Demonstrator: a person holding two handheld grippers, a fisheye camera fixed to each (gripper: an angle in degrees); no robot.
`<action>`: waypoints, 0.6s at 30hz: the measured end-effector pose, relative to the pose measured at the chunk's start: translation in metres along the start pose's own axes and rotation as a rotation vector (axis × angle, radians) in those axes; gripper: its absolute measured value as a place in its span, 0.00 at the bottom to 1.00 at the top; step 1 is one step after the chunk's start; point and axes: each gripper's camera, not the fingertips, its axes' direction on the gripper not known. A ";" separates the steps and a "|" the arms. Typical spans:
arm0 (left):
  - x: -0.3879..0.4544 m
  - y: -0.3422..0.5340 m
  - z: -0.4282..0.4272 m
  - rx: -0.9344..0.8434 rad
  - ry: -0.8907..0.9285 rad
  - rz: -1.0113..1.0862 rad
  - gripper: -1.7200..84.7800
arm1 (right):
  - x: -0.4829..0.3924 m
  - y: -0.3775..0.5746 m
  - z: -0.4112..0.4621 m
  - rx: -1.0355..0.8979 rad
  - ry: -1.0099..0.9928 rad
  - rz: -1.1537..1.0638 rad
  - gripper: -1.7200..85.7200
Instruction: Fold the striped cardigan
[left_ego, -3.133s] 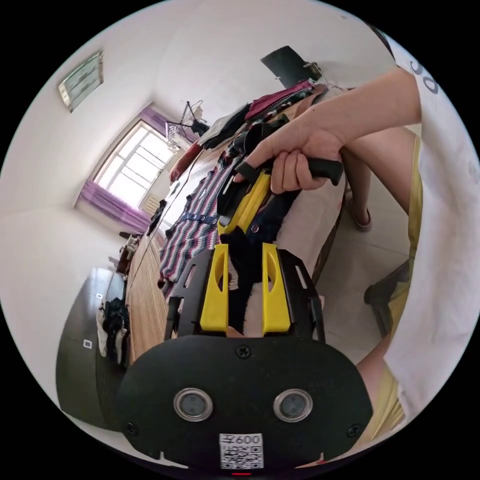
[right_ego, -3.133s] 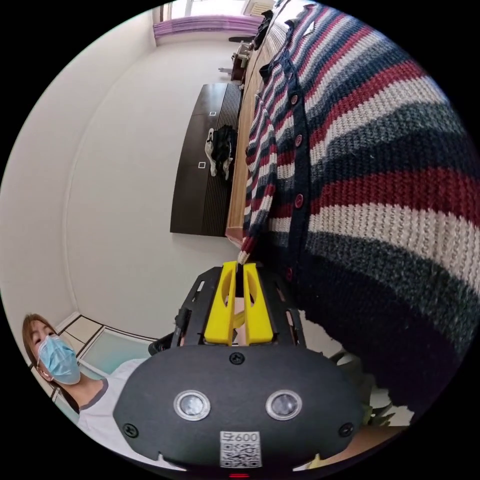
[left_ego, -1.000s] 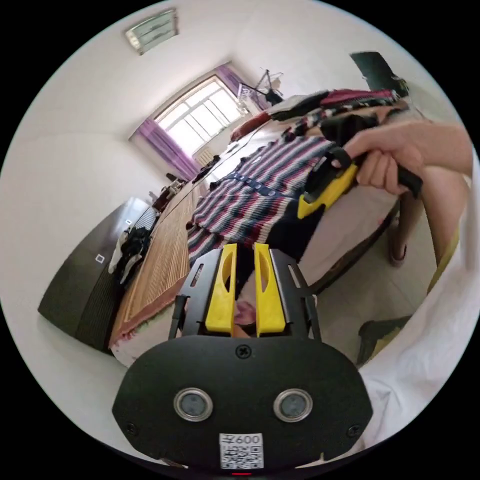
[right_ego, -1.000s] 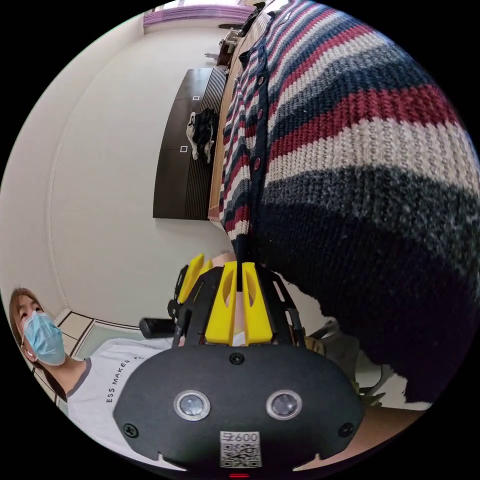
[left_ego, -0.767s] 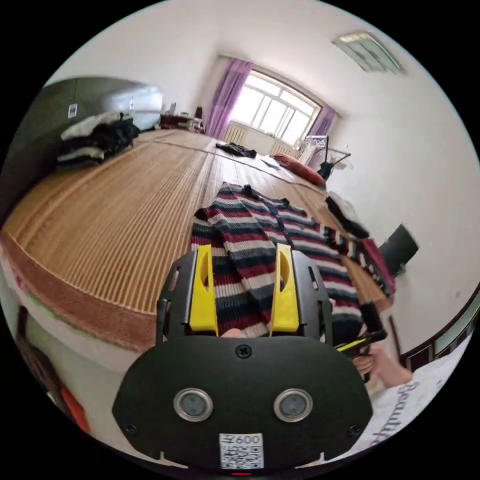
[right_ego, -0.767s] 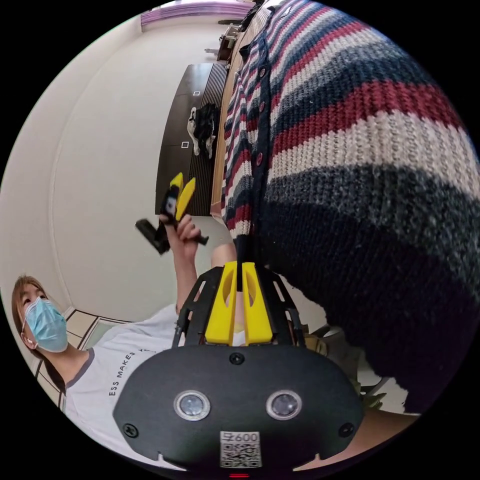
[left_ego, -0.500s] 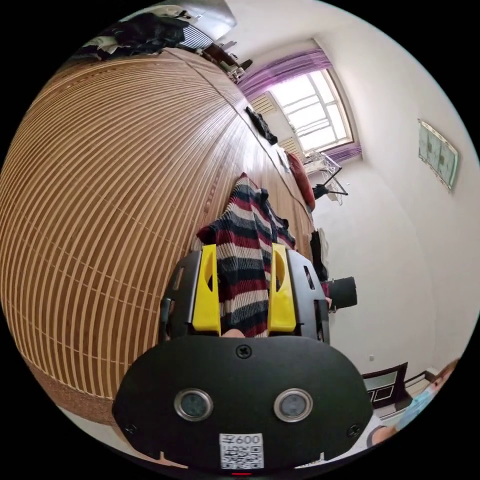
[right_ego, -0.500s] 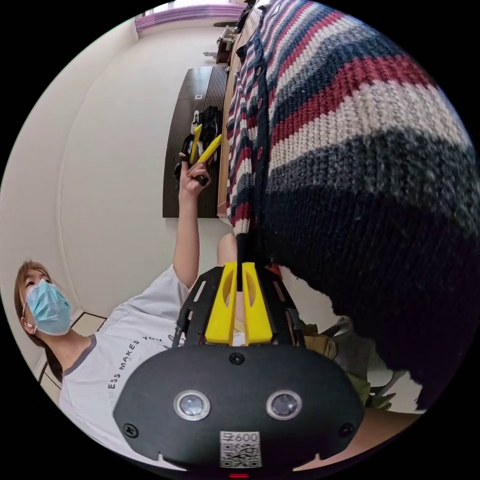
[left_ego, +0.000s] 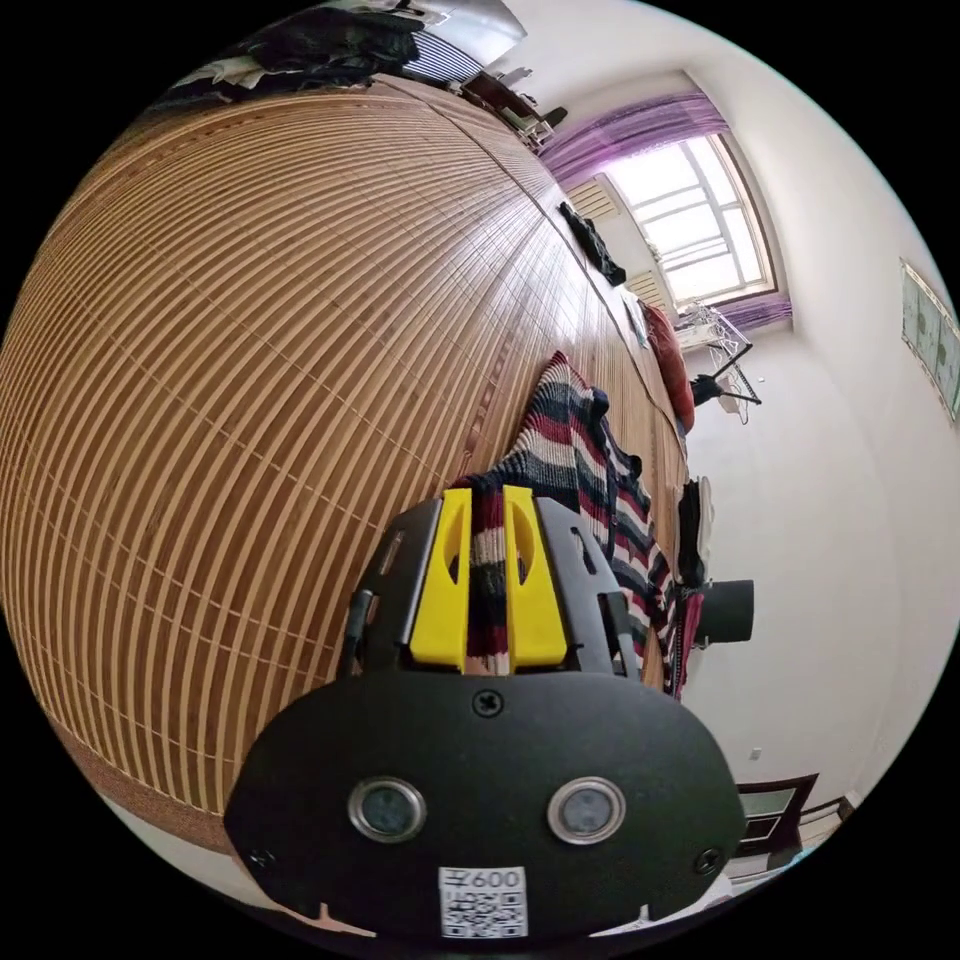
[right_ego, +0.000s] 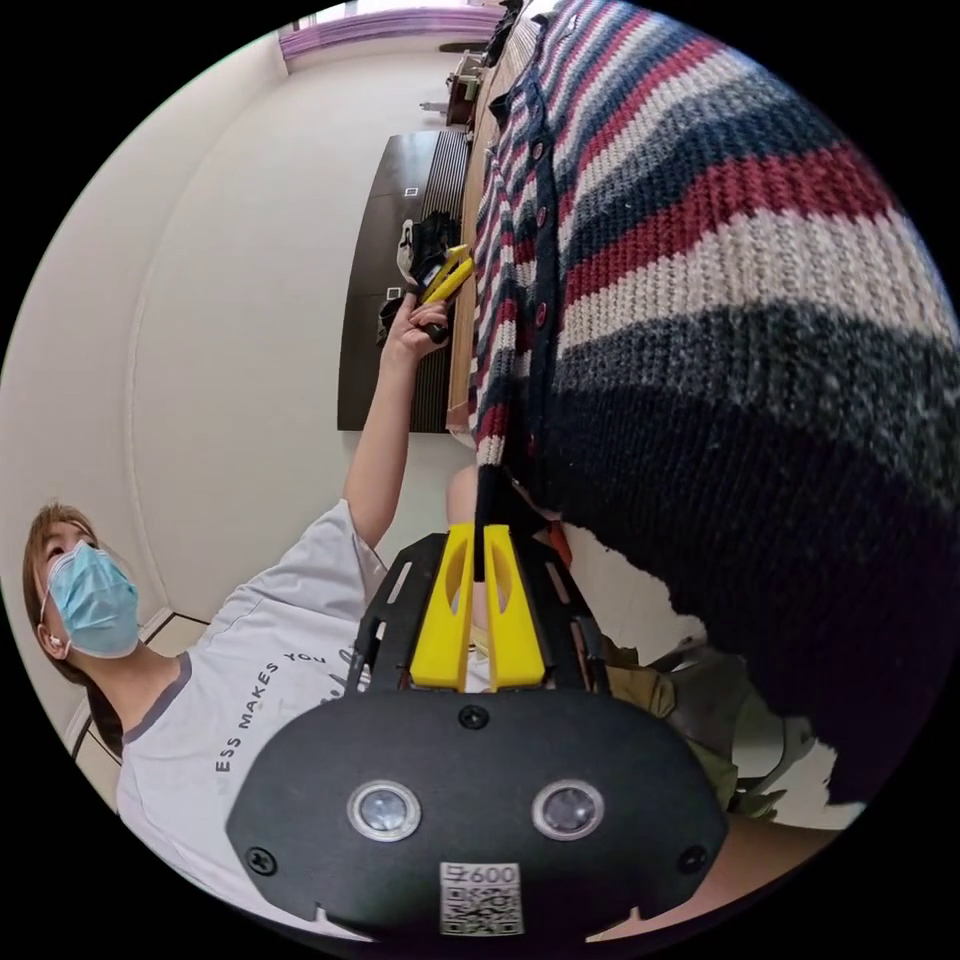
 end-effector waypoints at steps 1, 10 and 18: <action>-0.001 -0.003 0.000 0.001 -0.001 0.009 0.07 | -0.002 0.003 -0.002 -0.001 -0.021 0.003 0.01; -0.046 -0.045 0.006 0.007 0.029 -0.010 0.06 | 0.014 0.020 0.007 0.021 -0.333 0.156 0.01; -0.073 -0.051 0.001 0.057 0.087 -0.001 0.11 | -0.042 0.050 0.007 0.051 0.117 0.066 0.03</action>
